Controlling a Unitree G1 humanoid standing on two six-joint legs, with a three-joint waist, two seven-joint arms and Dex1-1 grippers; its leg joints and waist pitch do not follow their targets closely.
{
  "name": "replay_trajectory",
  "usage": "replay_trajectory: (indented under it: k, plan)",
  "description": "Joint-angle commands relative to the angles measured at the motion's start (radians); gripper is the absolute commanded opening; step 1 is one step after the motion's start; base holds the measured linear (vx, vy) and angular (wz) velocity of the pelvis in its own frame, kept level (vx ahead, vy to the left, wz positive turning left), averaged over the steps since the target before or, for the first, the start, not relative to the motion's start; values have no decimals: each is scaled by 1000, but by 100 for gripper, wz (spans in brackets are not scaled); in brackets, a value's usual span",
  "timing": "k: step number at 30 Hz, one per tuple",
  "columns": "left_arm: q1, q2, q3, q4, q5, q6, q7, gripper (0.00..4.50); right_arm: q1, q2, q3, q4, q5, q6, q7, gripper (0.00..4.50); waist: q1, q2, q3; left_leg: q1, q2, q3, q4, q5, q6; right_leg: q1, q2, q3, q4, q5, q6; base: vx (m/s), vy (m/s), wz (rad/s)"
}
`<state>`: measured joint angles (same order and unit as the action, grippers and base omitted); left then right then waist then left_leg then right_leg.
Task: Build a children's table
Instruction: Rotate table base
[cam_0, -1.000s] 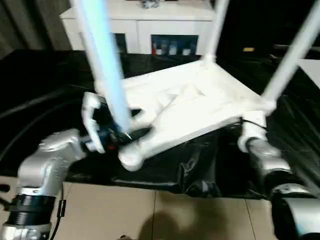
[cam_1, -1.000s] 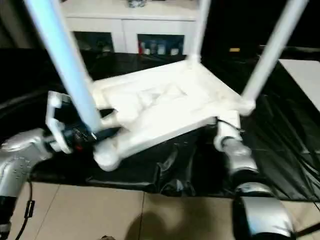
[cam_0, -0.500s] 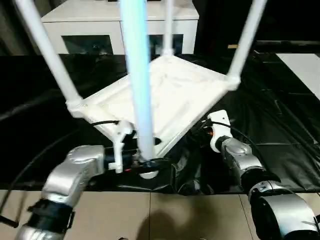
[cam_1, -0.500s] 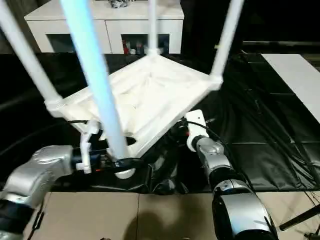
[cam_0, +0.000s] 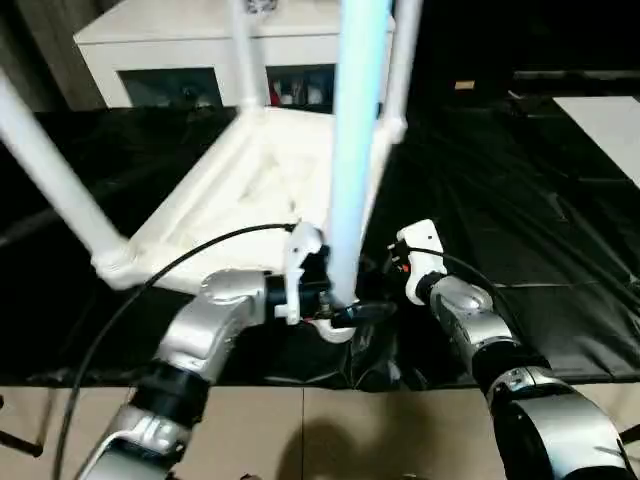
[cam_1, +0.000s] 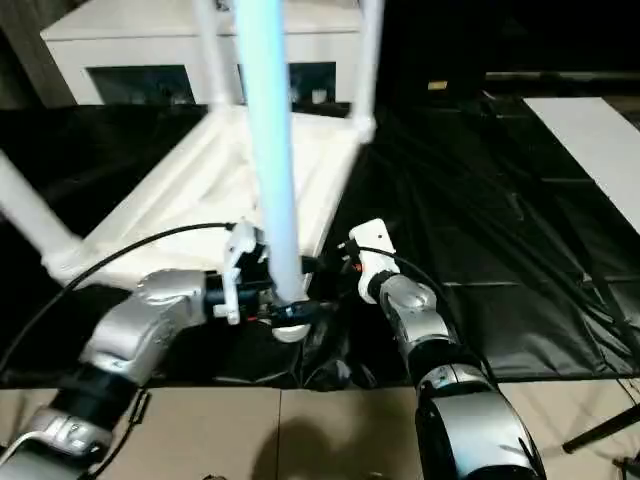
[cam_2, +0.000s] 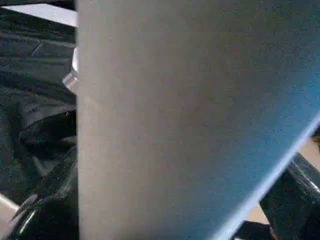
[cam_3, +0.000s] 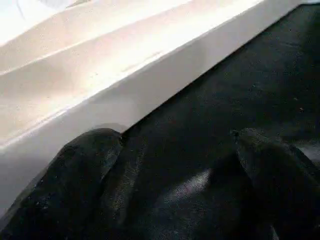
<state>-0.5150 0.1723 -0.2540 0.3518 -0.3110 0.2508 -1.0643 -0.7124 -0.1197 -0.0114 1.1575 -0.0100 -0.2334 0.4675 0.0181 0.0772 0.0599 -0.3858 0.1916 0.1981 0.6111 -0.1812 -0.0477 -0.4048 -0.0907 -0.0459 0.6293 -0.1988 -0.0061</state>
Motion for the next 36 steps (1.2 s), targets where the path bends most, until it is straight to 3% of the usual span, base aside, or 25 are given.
replay_trajectory:
  k: [1, 4, 5, 7, 8, 12, 16, 19, 21, 23, 27, 30, 32, 36]
  plan:
    - [-40, -42, -54, 29, 26, -41, 7, 450, -2, 72, 50, -45, -7, -37, 82, 446, 7, 9, -77, 15, 29, -17, -71, -265, 63, 58, -43, 23, -70, -36, -319, 0, 0, 0]
    - [-46, -48, -54, 44, 34, -57, 13, 450, 0, 70, 48, -48, -4, -38, 81, 446, 8, 9, -76, 11, 29, -17, -70, -249, 78, 59, -45, 23, -72, -59, -318, 0, 0, 0]
    - [-64, -65, -44, 88, 57, -100, 40, 450, 5, 62, 42, -51, 0, -40, 83, 446, 6, 14, -76, 13, 29, -16, -70, -254, 81, 55, -43, 22, -76, -71, -313, 0, 0, 0]
    - [-84, -79, -31, 132, 84, -141, 78, 450, 9, 52, 38, -51, -1, -44, 79, 446, 6, 12, -77, 13, 29, -18, -70, -252, 79, 58, -43, 22, -75, -66, -311, 0, 0, 0]
    - [-101, -84, -22, 166, 109, -173, 119, 450, 9, 43, 35, -47, -7, -47, 61, 446, 6, 17, -77, 11, 29, -19, -69, -249, 80, 59, -45, 22, -73, -62, -309, 0, 0, 0]
    - [-148, -53, 14, 248, 174, -252, 232, 450, -6, -6, 3, -36, -16, -49, -49, 446, 4, 14, -79, 14, 28, -21, -70, -248, 80, 58, -46, 21, -78, -65, -297, 0, 0, 0]
    - [-135, -4, 20, 224, 171, -242, 191, 450, -8, -45, -22, -54, 1, -52, -45, 446, 8, 12, -79, 8, 26, -19, -66, -217, 103, 60, -49, 21, -77, -83, -298, 0, 0, 0]
    - [-82, 77, 6, 145, 157, -195, 62, 450, 3, -118, -30, -92, 5, -58, 9, 446, 12, 10, -79, 6, 29, -18, -66, -202, 112, 59, -47, 19, -73, -91, -297, 0, 0, 0]
    - [-46, 128, -8, 97, 141, -167, -5, 450, 12, -160, -26, -110, 1, -62, 38, 446, 15, 16, -80, 13, 30, -15, -64, -203, 112, 51, -42, 19, -73, -94, -297, 0, 0, 0]
    - [-17, 174, -20, 57, 136, -149, -45, 450, 22, -196, -20, -128, -1, -60, 74, 446, 19, 21, -78, 16, 32, -14, -67, -226, 103, 48, -41, 19, -74, -112, -295, 0, 0, 0]
    - [13, 251, -41, 45, 155, -117, -90, 432, 64, -285, 24, -193, -22, -42, 222, 450, 25, 21, -75, 19, 32, -13, -71, -269, 83, 45, -40, 20, -77, -135, -292, 0, 0, 0]
    - [-5, 242, -23, 107, 189, -151, -44, 421, 107, -325, 61, -279, -12, -8, 346, 450, 32, 18, -72, 18, 29, -13, -72, -281, 82, 47, -38, 21, -83, -148, -278, 0, 0, 0]
    - [-32, 229, -20, 184, 225, -200, -2, 389, 146, -349, 90, -369, 11, 34, 449, 450, 35, 14, -73, 17, 25, -13, -69, -272, 96, 52, -36, 22, -85, -144, -258, 0, 0, 0]
    - [-54, 221, -28, 230, 233, -209, -15, 356, 185, -367, 115, -473, 47, 93, 531, 450, 35, 13, -76, 10, 28, -17, -69, -237, 103, 53, -43, 23, -84, -139, -260, 0, 0, 0]
